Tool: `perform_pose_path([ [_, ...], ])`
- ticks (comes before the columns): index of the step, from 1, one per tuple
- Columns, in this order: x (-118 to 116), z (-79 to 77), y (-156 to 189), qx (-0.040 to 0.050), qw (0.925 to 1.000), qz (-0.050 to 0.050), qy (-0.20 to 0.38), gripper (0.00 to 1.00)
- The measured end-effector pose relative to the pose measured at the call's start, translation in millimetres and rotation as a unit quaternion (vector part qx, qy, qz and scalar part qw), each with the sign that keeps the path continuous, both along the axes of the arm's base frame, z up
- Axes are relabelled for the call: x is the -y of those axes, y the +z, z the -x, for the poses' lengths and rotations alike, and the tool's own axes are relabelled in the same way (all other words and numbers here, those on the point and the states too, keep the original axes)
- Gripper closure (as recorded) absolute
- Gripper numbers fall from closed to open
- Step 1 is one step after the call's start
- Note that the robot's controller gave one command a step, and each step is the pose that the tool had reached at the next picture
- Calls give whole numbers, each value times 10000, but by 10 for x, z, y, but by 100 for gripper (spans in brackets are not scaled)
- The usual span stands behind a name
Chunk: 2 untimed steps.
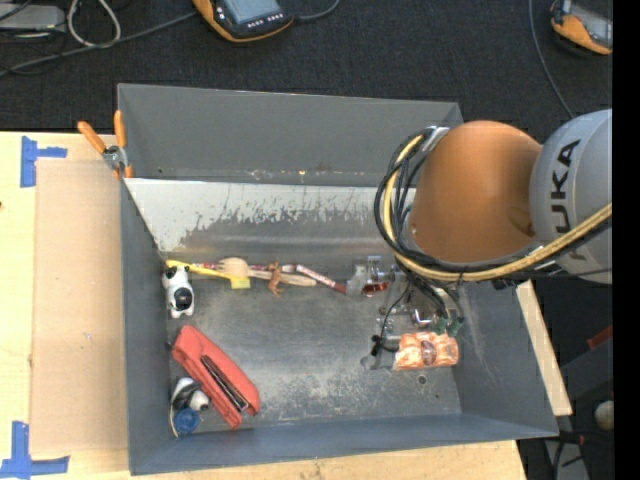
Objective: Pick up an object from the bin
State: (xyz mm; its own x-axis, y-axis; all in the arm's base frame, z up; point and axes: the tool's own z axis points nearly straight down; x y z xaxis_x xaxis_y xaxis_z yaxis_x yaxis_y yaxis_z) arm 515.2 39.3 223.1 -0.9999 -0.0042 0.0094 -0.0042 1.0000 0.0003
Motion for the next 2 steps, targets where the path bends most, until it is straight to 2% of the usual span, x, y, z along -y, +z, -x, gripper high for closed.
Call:
perform_pose_path([
  [1, 2, -16, 42, 40, 10000, -2, -8, 0],
  [2, 441, 28, -35, 32, 9995, -5, -307, 0],
])
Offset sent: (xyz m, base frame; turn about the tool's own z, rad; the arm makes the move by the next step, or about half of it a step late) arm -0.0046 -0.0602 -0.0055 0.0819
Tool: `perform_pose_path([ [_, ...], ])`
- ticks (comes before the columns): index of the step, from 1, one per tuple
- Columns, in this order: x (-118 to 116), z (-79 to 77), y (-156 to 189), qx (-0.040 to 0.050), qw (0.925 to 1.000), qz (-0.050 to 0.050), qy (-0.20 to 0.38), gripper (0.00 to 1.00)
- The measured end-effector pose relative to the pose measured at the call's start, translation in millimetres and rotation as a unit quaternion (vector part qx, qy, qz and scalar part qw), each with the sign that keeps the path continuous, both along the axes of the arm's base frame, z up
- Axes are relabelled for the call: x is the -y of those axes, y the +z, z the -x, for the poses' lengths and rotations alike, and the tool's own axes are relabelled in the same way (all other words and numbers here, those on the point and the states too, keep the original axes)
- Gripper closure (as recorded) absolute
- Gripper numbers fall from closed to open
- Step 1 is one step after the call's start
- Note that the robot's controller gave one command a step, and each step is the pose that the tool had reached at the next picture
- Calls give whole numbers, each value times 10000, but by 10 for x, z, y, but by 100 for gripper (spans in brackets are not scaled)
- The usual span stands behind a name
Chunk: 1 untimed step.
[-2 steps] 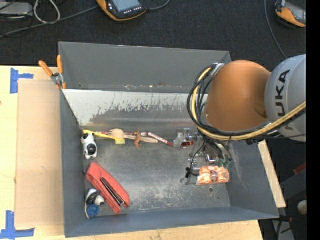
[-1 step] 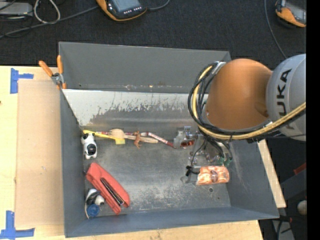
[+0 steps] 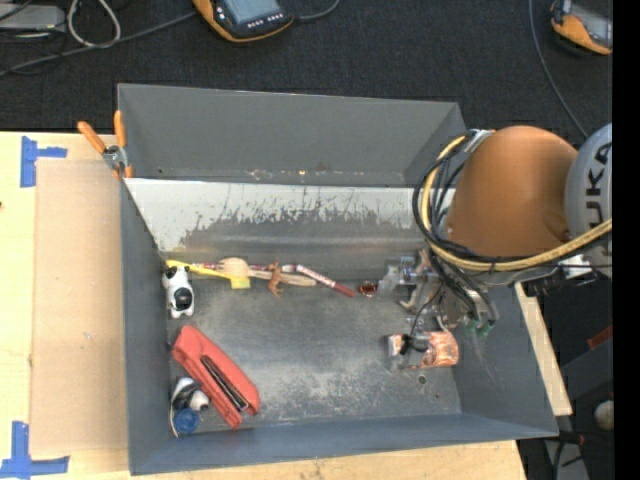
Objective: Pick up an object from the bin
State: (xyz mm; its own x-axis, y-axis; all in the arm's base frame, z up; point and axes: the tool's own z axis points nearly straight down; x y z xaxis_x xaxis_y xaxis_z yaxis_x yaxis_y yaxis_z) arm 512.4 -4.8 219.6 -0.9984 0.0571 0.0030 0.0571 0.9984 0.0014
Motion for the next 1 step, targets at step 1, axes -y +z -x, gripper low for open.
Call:
perform_pose_path([
  [1, 472, -57, -75, 12, 9999, -1, -122, 0],
])
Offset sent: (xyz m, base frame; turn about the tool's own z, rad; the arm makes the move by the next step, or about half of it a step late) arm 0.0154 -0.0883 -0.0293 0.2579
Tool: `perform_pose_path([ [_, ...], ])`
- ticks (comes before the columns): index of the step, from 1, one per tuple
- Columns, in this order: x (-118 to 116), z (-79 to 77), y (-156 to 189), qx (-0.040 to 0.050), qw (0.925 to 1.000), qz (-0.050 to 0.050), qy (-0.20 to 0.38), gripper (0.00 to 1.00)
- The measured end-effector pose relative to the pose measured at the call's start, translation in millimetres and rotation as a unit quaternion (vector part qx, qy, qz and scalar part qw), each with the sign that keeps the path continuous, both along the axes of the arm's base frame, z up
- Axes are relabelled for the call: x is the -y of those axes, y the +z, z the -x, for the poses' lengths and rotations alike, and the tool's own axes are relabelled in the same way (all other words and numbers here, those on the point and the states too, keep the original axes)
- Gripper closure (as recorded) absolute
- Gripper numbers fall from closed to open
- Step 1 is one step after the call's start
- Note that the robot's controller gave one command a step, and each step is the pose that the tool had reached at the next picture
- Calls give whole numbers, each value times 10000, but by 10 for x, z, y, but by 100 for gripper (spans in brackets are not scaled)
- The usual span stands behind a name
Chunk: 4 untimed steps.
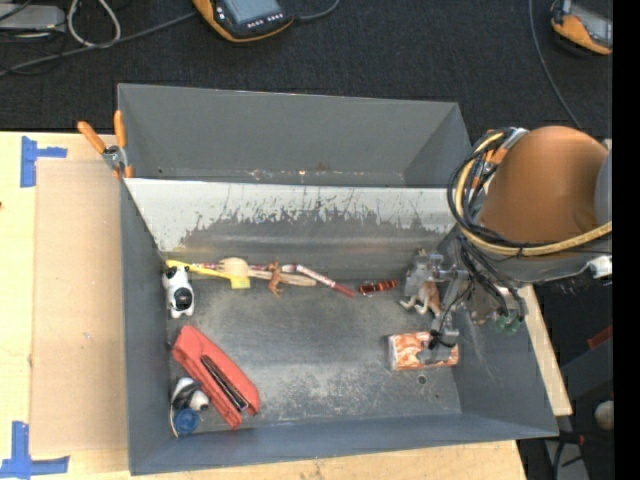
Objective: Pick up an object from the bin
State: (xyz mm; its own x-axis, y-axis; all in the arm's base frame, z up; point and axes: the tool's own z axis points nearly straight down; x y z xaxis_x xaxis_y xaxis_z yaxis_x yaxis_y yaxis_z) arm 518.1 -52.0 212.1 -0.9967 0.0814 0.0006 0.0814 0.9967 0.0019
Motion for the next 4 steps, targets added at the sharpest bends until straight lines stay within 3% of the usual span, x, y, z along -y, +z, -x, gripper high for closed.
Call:
perform_pose_path([
  [1, 267, -69, -152, -11, 9956, -3, -935, 0],
  [2, 301, 5, -383, 41, 9940, 6, -1091, 0],
  [3, 423, -459, -783, 38, 9997, 8, -235, 0],
  [4, 425, -1, -1041, -29, 9994, -8, -353, 0],
])
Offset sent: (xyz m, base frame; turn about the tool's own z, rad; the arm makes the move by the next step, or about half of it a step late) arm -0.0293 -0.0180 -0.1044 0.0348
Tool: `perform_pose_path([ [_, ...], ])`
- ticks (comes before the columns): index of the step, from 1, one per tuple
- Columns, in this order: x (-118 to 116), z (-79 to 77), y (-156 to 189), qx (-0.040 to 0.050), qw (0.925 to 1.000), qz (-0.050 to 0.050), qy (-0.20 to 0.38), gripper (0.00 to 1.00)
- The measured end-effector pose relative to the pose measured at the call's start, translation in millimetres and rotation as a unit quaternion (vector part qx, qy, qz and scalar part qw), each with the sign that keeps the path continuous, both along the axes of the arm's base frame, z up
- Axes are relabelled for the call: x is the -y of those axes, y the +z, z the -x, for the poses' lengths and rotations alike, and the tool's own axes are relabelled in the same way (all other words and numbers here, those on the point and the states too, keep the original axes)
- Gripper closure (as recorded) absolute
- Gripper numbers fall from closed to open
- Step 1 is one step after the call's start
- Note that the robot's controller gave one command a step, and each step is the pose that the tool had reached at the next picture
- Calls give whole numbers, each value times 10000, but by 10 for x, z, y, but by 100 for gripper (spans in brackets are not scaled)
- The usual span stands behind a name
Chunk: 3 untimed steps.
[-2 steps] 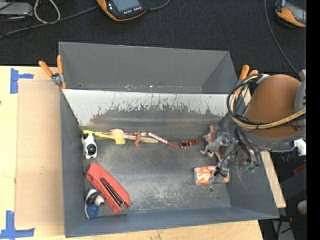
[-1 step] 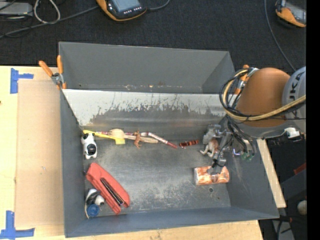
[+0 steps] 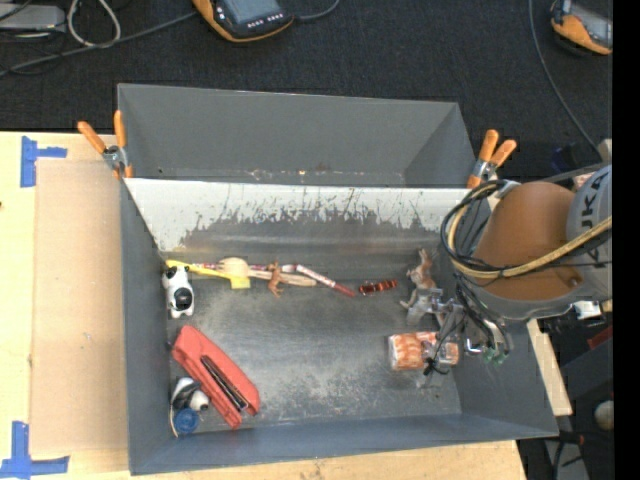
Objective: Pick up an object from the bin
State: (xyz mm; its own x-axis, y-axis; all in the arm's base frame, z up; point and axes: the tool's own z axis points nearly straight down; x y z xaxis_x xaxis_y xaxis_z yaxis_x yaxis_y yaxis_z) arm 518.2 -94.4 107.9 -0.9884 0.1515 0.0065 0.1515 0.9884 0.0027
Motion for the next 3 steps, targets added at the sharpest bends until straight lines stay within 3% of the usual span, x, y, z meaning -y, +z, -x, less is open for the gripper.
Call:
perform_pose_path([
  [1, 82, -290, -379, 90, 9992, 14, 380, 100],
  [2, 82, -290, -377, 89, 9992, 13, 377, 100],
  [3, 143, -274, 367, 58, 9990, 5, 434, 100],
])
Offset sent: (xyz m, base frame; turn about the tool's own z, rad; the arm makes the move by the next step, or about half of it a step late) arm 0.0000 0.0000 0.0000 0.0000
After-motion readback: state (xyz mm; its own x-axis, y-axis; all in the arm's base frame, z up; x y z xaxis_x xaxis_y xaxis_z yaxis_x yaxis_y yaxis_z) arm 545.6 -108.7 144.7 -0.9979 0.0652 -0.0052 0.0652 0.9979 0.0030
